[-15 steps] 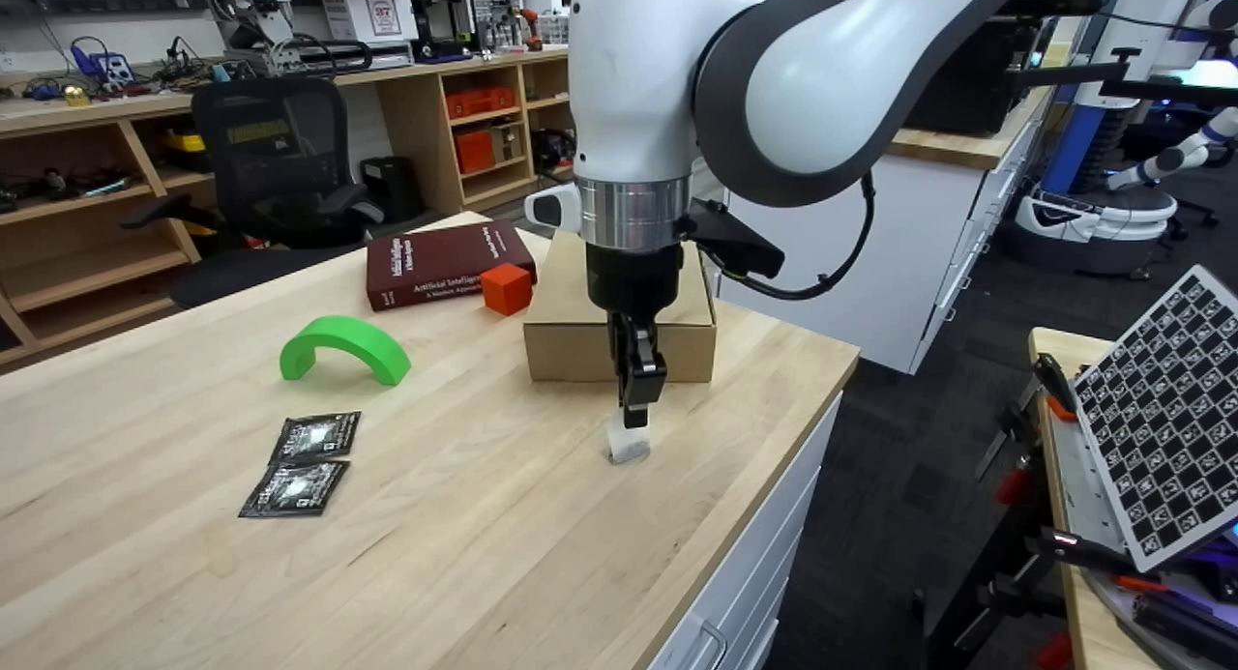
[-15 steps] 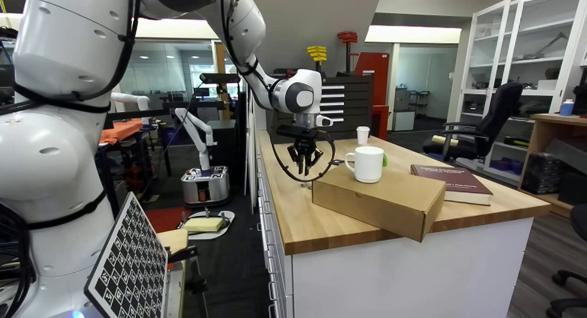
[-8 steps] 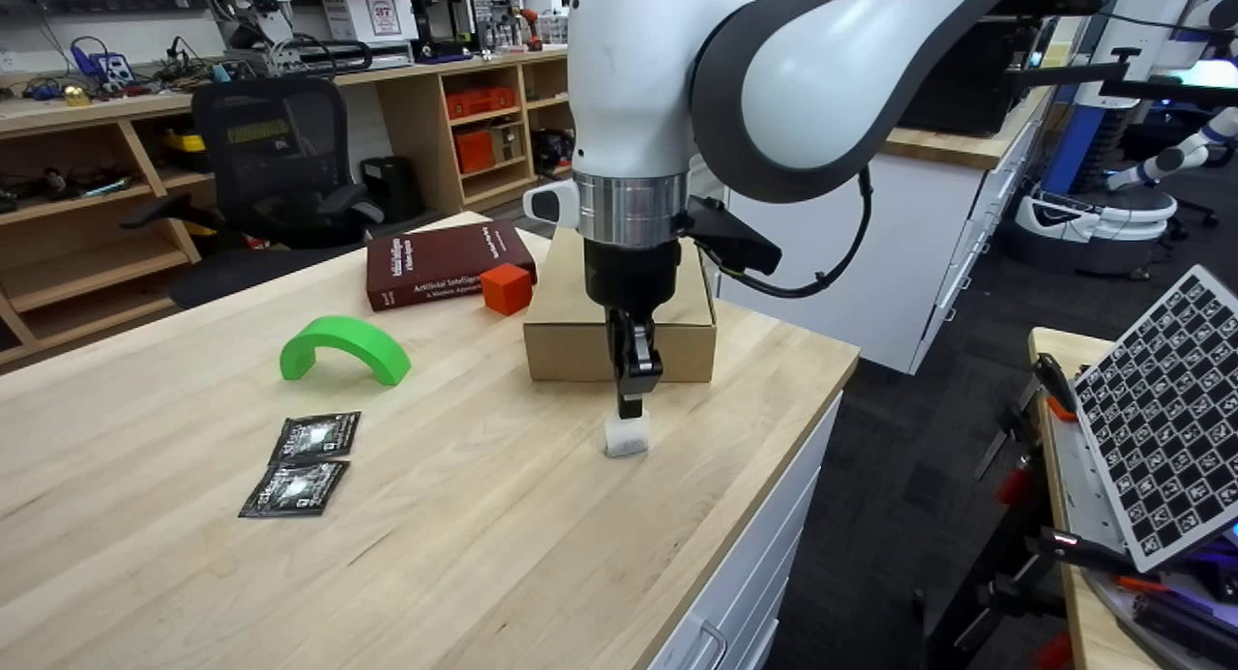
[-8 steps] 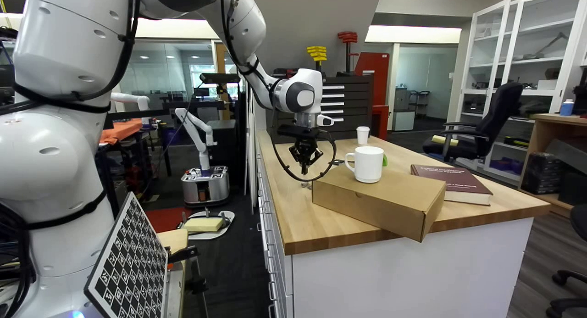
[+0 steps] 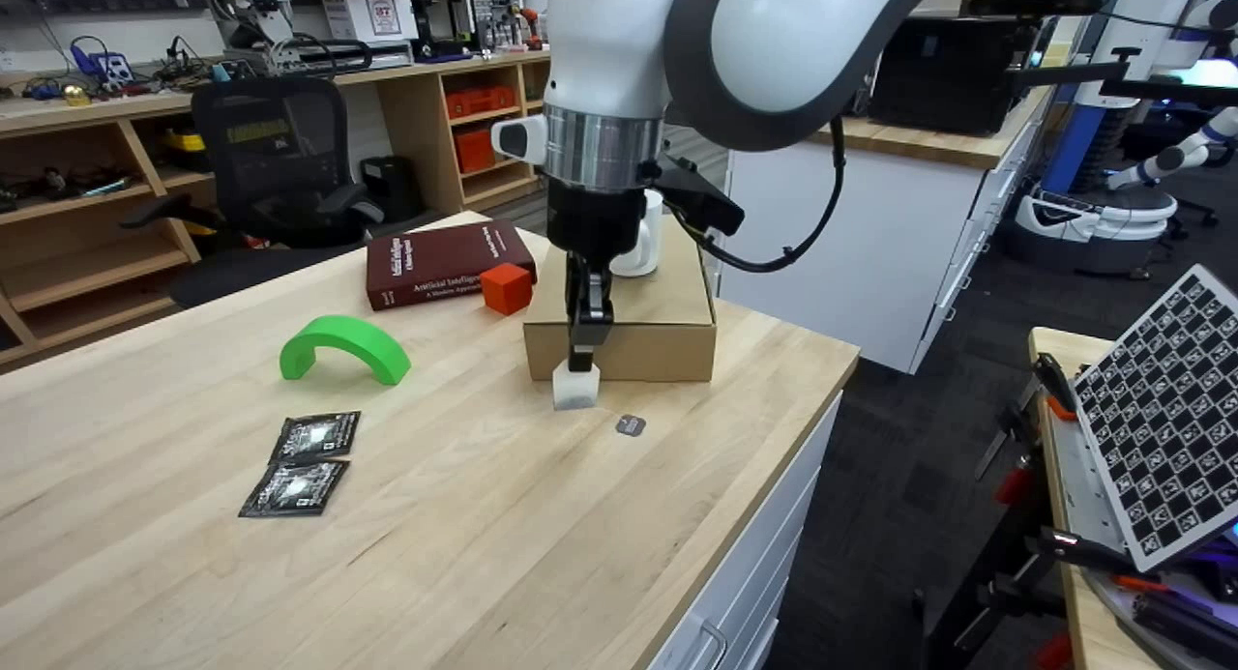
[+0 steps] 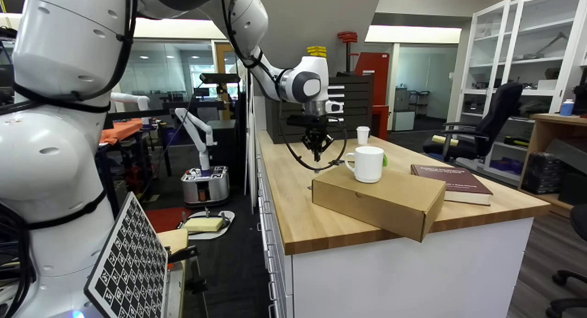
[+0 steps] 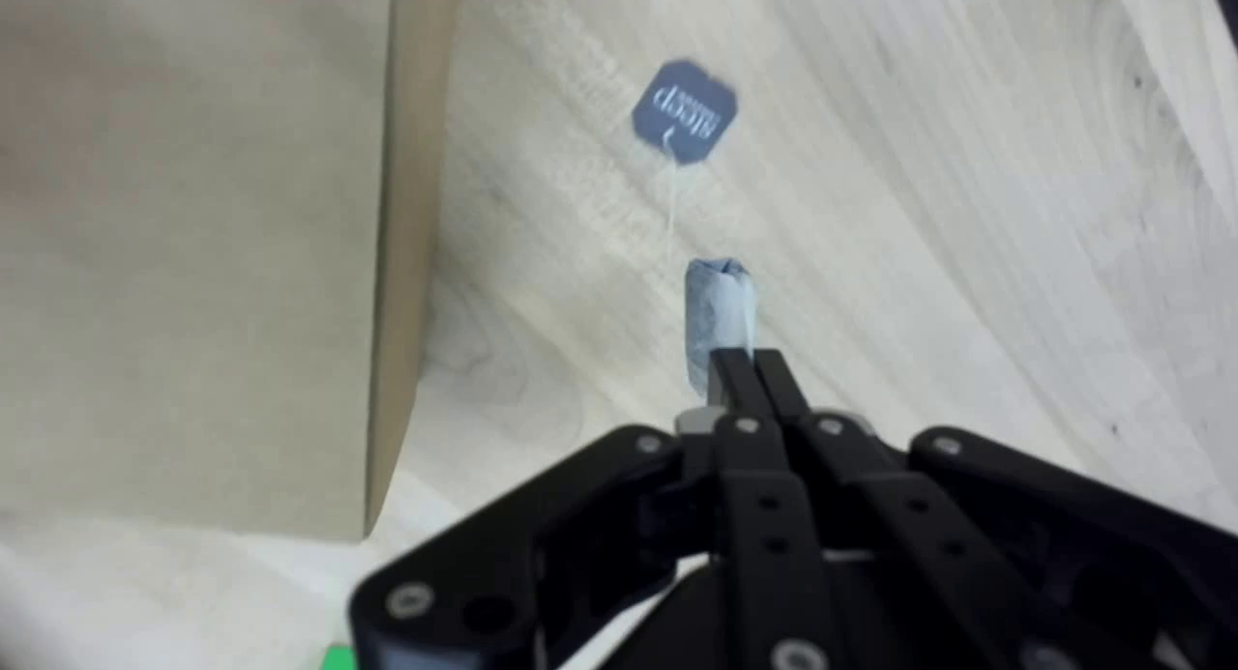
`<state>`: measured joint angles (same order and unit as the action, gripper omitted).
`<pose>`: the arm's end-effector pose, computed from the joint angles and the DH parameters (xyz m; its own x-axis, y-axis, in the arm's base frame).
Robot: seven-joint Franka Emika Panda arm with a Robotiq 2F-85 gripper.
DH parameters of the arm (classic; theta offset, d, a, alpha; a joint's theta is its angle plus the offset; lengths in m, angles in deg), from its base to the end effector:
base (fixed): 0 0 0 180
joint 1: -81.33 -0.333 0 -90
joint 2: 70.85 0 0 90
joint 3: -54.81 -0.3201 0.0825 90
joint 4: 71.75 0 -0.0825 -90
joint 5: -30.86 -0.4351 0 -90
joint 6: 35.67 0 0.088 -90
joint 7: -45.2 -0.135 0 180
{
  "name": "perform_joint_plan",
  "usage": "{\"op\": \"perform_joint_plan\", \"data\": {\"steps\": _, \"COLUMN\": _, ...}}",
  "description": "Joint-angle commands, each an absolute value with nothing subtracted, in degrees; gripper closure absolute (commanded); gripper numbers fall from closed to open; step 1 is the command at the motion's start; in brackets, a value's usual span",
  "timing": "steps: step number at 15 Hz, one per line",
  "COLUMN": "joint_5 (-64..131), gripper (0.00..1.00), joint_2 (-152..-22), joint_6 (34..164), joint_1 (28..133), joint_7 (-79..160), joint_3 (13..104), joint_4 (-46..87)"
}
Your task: Put the white object in the white mug cup
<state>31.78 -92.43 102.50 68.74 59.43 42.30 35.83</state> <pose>0.6297 0.2882 0.2758 0.7692 0.6142 0.1765 0.6272 -0.7785 -0.0245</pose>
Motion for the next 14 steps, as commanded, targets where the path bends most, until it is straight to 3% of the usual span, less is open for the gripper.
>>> {"op": "perform_joint_plan", "data": {"steps": 1, "joint_5": 35.7, "gripper": 0.97, "joint_2": -91.2, "joint_6": 106.3, "joint_1": 68.5, "joint_7": 56.8, "joint_3": 44.2, "joint_4": 34.3}}
{"op": "perform_joint_plan", "data": {"steps": 9, "joint_5": 50.2, "gripper": 0.97, "joint_2": -90.0, "joint_6": 113.2, "joint_1": 66.0, "joint_7": 45.0, "joint_3": 50.5, "joint_4": 31.7}}
{"op": "perform_joint_plan", "data": {"steps": 14, "joint_5": 58.7, "gripper": 0.97, "joint_2": -89.6, "joint_6": 110.6, "joint_1": 64.0, "joint_7": 35.2, "joint_3": 54.5, "joint_4": 28.6}}
